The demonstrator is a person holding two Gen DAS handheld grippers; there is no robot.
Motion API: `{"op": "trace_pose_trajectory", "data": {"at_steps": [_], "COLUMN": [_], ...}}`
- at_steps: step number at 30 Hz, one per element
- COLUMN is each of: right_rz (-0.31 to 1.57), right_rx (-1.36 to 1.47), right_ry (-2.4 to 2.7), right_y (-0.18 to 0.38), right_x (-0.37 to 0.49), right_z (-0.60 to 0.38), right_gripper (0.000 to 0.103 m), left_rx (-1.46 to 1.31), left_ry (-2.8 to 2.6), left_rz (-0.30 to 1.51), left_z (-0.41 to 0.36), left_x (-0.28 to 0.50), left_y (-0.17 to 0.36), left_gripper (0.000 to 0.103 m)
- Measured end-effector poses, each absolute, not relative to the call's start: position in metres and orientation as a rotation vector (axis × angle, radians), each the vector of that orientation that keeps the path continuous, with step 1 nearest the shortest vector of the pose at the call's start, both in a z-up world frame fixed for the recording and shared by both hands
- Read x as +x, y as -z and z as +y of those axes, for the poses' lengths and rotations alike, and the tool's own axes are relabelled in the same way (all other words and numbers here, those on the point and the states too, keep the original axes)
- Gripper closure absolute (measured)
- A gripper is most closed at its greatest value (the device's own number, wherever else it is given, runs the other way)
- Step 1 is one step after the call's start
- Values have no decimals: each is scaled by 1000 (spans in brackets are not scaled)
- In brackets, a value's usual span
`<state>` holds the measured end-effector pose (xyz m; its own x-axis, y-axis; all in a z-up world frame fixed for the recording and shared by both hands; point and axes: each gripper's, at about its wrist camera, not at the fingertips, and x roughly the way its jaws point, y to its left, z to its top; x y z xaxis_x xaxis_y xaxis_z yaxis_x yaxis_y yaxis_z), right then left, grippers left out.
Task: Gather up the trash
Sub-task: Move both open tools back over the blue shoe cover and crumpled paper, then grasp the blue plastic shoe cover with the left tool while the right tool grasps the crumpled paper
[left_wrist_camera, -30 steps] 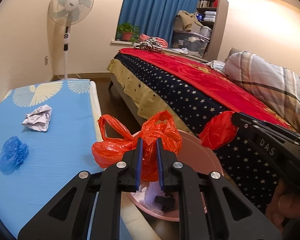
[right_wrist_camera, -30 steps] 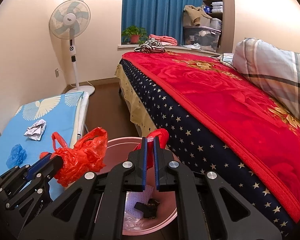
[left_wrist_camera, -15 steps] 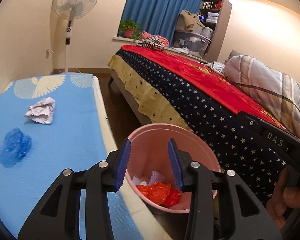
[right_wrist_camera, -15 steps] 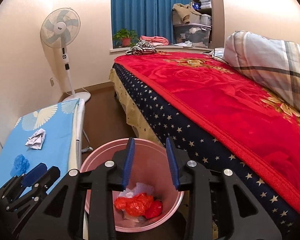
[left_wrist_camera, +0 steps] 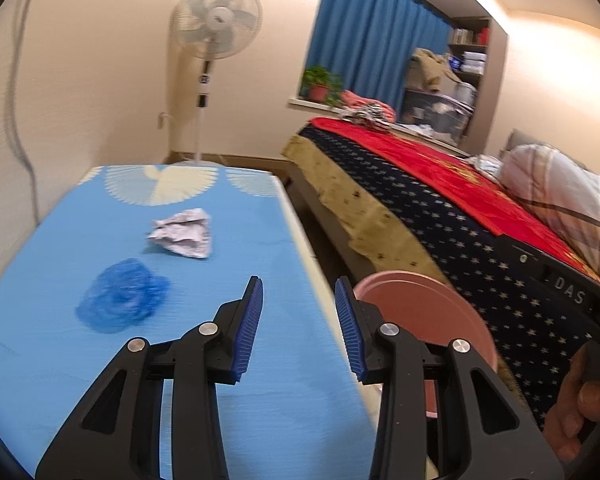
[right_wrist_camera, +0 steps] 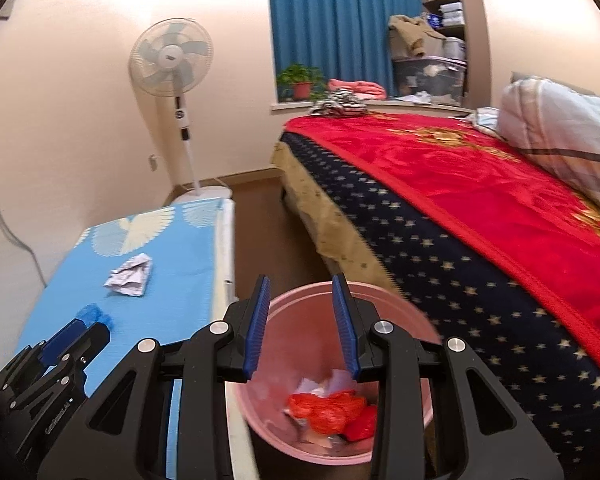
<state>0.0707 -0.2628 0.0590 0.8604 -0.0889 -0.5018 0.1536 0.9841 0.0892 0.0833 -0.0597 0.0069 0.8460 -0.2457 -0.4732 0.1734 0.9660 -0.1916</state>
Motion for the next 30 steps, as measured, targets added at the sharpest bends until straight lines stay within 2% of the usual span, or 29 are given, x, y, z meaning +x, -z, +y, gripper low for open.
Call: {"op": "trace_pose_trajectory", "data": {"at_steps": [10, 20, 23, 28, 30], "right_rz": [531, 558, 564, 589, 607], "right_rx": [151, 212, 239, 273, 296], "right_ry": [10, -98, -125, -173, -204], "right_y": [-40, -10, -5, 5, 11], "right_x": [102, 145, 161, 190, 205], "right_z": [-227, -190, -182, -166, -159], "right_gripper": [71, 83, 83, 83, 81], "left_rx": [-186, -191, -222, -261, -259], "left_ry": [36, -136, -175, -167, -167], "left_rz": [527, 567, 601, 687, 726], "left_z": [-17, 27, 42, 52, 51], "left_x": [98, 128, 140, 165, 172], "left_y": [10, 33, 43, 58, 64], "left_gripper": [65, 65, 65, 49, 49]}}
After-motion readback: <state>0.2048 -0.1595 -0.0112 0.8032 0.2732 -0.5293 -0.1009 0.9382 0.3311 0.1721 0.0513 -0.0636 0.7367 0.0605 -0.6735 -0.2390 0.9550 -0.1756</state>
